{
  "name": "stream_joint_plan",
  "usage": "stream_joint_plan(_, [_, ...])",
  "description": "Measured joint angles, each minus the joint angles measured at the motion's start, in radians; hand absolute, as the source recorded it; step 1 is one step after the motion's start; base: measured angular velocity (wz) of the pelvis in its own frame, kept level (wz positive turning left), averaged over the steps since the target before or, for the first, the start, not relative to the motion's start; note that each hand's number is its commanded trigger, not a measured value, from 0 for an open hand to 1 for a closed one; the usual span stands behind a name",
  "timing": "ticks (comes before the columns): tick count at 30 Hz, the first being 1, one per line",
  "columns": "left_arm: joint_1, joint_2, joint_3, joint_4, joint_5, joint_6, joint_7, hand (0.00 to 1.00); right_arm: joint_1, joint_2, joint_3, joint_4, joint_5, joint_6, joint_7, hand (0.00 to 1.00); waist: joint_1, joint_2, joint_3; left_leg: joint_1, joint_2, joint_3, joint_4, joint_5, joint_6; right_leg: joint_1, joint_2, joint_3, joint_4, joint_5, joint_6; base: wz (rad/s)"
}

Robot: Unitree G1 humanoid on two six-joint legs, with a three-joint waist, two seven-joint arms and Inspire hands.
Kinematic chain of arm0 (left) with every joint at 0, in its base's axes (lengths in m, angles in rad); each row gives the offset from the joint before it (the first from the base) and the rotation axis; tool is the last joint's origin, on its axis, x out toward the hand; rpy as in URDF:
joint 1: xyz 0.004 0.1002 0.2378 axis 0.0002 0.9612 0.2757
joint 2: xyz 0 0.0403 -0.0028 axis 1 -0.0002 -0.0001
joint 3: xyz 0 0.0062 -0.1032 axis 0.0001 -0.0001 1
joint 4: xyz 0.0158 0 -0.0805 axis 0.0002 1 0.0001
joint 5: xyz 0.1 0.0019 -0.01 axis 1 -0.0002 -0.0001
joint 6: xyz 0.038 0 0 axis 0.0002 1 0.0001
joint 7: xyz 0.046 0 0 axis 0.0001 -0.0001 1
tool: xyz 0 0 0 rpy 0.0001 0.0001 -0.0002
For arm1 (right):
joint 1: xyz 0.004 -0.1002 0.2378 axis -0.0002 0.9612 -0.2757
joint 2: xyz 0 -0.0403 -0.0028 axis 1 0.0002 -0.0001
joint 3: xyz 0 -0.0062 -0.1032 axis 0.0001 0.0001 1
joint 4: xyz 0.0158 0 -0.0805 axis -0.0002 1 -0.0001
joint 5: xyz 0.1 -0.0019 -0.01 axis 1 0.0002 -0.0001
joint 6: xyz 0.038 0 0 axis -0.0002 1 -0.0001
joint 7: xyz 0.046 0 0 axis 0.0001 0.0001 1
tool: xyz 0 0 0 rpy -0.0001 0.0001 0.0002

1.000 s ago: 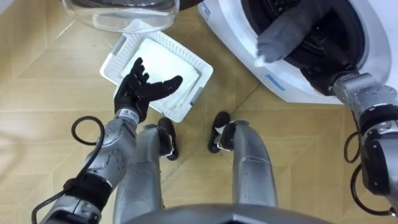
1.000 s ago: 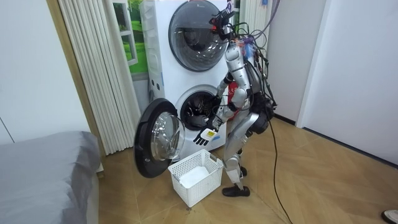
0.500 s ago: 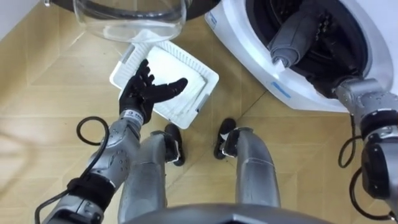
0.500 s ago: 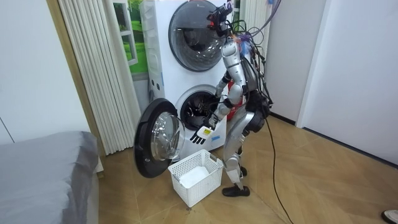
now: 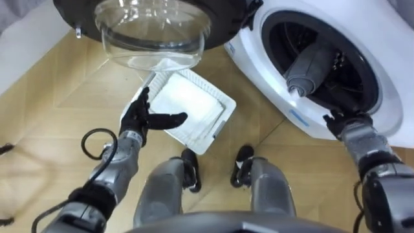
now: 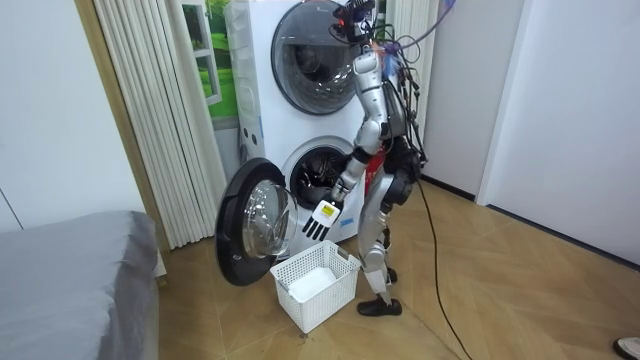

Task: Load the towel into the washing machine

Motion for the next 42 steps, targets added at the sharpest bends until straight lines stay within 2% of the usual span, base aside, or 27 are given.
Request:
stream_joint_plan(2, [0.016,0.002,0.013,0.017,0.068,-0.005,-0.007,0.00,0.024,0.012,0.023,0.025,-0.076,-0.030,0.015,0.00,0.004,0.012,-0.0044,0.024,0.007,-0.002,-0.011,0.000,-0.004,0.034,0.014,-0.003,-0.032,0.007,-0.001,-0.09])
stream_joint_plan(3, [0.023,0.001,0.014,0.033,0.104,-0.008,-0.010,0.00,0.038,0.015,0.030,0.050,-0.125,-0.037,0.029,0.00,-0.002,0.020,-0.0092,0.048,0.005,-0.002,-0.030,0.002,-0.008,0.058,0.016,-0.005,-0.049,0.009,0.000,0.00])
stream_joint_plan(7, [0.044,0.003,0.037,0.107,0.189,-0.017,-0.020,0.00,0.087,0.018,0.031,0.085,-0.257,-0.045,0.045,0.00,-0.005,0.042,-0.0192,0.120,0.001,0.006,-0.077,0.006,-0.015,0.118,0.021,-0.009,-0.078,0.011,0.002,-0.05])
stream_joint_plan(8, [0.064,0.008,0.047,0.119,0.219,-0.019,-0.018,0.00,0.111,0.027,0.028,0.090,-0.283,-0.052,0.045,0.00,-0.009,0.047,-0.0228,0.145,0.005,0.005,-0.093,0.005,-0.020,0.146,0.028,-0.013,-0.094,0.011,0.001,0.00])
stream_joint_plan(12, [0.161,0.010,0.128,0.137,0.363,-0.032,-0.017,0.00,0.212,0.058,0.031,0.091,-0.413,-0.059,0.053,0.00,-0.011,0.050,-0.0313,0.262,0.005,0.009,-0.180,0.017,-0.043,0.254,0.051,-0.014,-0.170,0.024,-0.002,-0.07])
stream_joint_plan(14, [0.202,0.010,0.154,0.144,0.393,-0.032,-0.014,0.00,0.254,0.066,0.037,0.093,-0.448,-0.059,0.063,0.00,-0.013,0.052,-0.0387,0.305,0.004,0.009,-0.211,0.024,-0.052,0.291,0.058,-0.014,-0.188,0.024,-0.002,-0.06])
stream_joint_plan(17, [0.250,0.009,0.188,0.187,0.399,-0.031,-0.008,0.00,0.304,0.088,0.038,0.102,-0.507,-0.057,0.090,0.00,-0.019,0.046,-0.0446,0.391,-0.004,0.012,-0.266,0.039,-0.067,0.364,0.073,-0.013,-0.230,0.023,-0.003,-0.03])
stream_joint_plan(19, [0.272,0.008,0.207,0.188,0.399,-0.031,-0.002,0.00,0.316,0.096,0.038,0.102,-0.535,-0.055,0.104,0.00,-0.026,0.041,-0.0458,0.425,-0.002,0.011,-0.286,0.043,-0.073,0.396,0.081,-0.010,-0.250,0.023,-0.004,-0.06])
stream_joint_plan(21, [0.297,-0.002,0.233,0.205,0.397,-0.031,-0.001,0.00,0.325,0.104,0.037,0.104,-0.559,-0.055,0.119,0.00,-0.035,0.032,-0.0416,0.467,0.000,0.011,-0.304,0.045,-0.077,0.440,0.088,-0.010,-0.274,0.023,-0.005,0.00])
stream_joint_plan(22, [0.301,-0.002,0.235,0.207,0.398,-0.031,-0.001,0.00,0.329,0.108,0.037,0.104,-0.569,-0.055,0.119,0.00,-0.035,0.029,-0.0425,0.478,0.000,0.011,-0.308,0.046,-0.077,0.451,0.090,-0.010,-0.282,0.023,-0.005,0.00])
stream_joint_plan(23, [0.309,-0.007,0.248,0.207,0.398,-0.031,-0.001,0.00,0.337,0.114,0.037,0.103,-0.582,-0.054,0.124,0.00,-0.034,0.019,-0.0400,0.503,0.000,0.012,-0.320,0.047,-0.079,0.473,0.093,-0.003,-0.286,0.022,-0.004,-0.05])
stream_joint_plan(25, [0.322,-0.019,0.280,0.209,0.397,-0.030,-0.001,0.00,0.346,0.122,0.037,0.097,-0.614,-0.053,0.135,0.00,-0.034,0.007,-0.0460,0.531,-0.002,0.012,-0.335,0.048,-0.082,0.494,0.097,0.000,-0.300,0.018,-0.004,0.00])
stream_joint_plan(28, [0.333,-0.032,0.307,0.221,0.396,-0.016,-0.002,0.00,0.362,0.123,0.033,0.098,-0.668,-0.046,0.148,0.00,-0.034,-0.001,-0.0479,0.569,-0.004,0.011,-0.352,0.048,-0.082,0.536,0.101,0.003,-0.323,0.018,-0.003,0.01])
stream_joint_plan(34, [0.329,-0.051,0.358,0.266,0.398,0.028,-0.003,0.00,0.374,0.125,0.010,0.108,-0.790,-0.021,0.171,0.00,-0.031,0.002,-0.0483,0.604,-0.007,0.009,-0.372,0.048,-0.083,0.565,0.103,0.003,-0.335,0.018,0.001,-0.03])
stream_joint_plan(39, [0.331,-0.052,0.384,0.287,0.399,0.101,-0.003,0.00,0.376,0.125,0.010,0.112,-0.851,0.038,0.186,0.00,-0.031,0.003,-0.0447,0.626,-0.006,-0.006,-0.377,0.046,-0.086,0.584,0.107,0.008,-0.337,0.018,0.001,-0.02])
stream_joint_plan(42, [0.333,-0.052,0.384,0.294,0.399,0.132,-0.003,0.00,0.375,0.126,0.009,0.112,-0.871,0.056,0.196,0.00,-0.031,0.000,-0.0426,0.643,-0.006,-0.009,-0.385,0.045,-0.087,0.602,0.112,0.022,-0.347,0.018,0.000,-0.02])
